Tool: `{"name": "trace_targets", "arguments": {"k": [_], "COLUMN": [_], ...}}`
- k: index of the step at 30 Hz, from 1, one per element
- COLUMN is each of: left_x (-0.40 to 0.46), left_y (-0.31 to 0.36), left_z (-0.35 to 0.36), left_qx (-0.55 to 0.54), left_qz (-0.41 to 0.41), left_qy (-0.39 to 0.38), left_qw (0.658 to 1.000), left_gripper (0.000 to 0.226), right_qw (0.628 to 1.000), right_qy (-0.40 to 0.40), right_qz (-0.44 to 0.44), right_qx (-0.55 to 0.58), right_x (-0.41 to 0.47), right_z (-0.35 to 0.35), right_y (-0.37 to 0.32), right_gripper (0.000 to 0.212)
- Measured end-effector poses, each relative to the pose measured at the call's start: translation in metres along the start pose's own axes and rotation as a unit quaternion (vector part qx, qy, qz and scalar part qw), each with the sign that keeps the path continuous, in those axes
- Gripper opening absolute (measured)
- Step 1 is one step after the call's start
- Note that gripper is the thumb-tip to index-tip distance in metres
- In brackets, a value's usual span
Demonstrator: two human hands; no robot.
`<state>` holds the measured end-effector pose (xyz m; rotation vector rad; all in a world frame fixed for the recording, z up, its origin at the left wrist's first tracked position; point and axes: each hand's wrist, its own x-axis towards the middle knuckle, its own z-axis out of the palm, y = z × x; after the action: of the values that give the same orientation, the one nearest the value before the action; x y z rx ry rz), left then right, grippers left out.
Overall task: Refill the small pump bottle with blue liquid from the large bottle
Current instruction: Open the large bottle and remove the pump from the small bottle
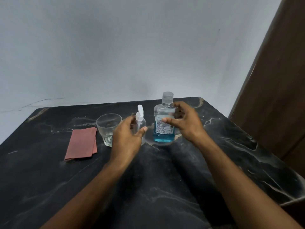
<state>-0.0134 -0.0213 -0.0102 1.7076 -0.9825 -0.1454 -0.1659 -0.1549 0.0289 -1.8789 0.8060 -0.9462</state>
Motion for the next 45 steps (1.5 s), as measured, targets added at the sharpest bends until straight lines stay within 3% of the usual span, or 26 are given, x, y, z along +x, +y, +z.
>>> {"name": "trace_targets", "arguments": {"k": [4,9,16,26,31,33,35,37,41,45], "left_x": [-0.028,-0.057,-0.074,-0.078,-0.085,-0.094,-0.109,-0.127,-0.139,-0.132], "left_y": [0.003,0.0,-0.001,-0.004,-0.004,-0.001,0.005,0.014,0.028,0.038], "left_z": [-0.023,-0.037,-0.034,-0.035,-0.041,-0.046,-0.05,-0.046,-0.019,0.01], "left_qx": [-0.037,-0.047,-0.045,-0.011,0.003,0.009,-0.008,-0.025,-0.07,-0.067], "left_qz": [-0.015,-0.035,-0.052,-0.036,-0.04,-0.011,0.046,0.088,0.076,-0.009], "left_qy": [-0.059,-0.053,-0.059,-0.06,-0.073,-0.001,0.079,0.075,-0.055,-0.104], "left_qw": [0.997,0.997,0.996,0.998,0.996,1.0,0.996,0.993,0.993,0.992], "left_gripper": [0.03,0.041,0.035,0.056,0.078,0.066,0.041,0.03,0.061,0.099], "right_qw": [1.0,1.0,1.0,1.0,0.998,0.996,0.994,0.992,0.99,0.988], "right_qy": [-0.004,-0.016,0.002,-0.005,-0.048,-0.043,-0.008,0.03,0.048,0.038], "right_qz": [-0.01,0.002,-0.001,-0.005,-0.003,-0.013,-0.038,-0.07,-0.085,-0.08], "right_qx": [-0.004,-0.004,-0.014,-0.023,-0.043,-0.079,-0.098,-0.104,-0.104,-0.123], "right_x": [-0.038,-0.079,-0.103,-0.104,-0.108,-0.108,-0.107,-0.103,-0.089,-0.077], "right_z": [-0.013,-0.015,-0.01,-0.011,-0.021,-0.028,-0.035,-0.039,-0.035,-0.026], "right_y": [-0.005,-0.003,-0.003,-0.006,-0.016,-0.025,-0.036,-0.048,-0.063,-0.06], "right_gripper": [0.051,0.057,0.056,0.056,0.077,0.09,0.095,0.086,0.069,0.051]}}
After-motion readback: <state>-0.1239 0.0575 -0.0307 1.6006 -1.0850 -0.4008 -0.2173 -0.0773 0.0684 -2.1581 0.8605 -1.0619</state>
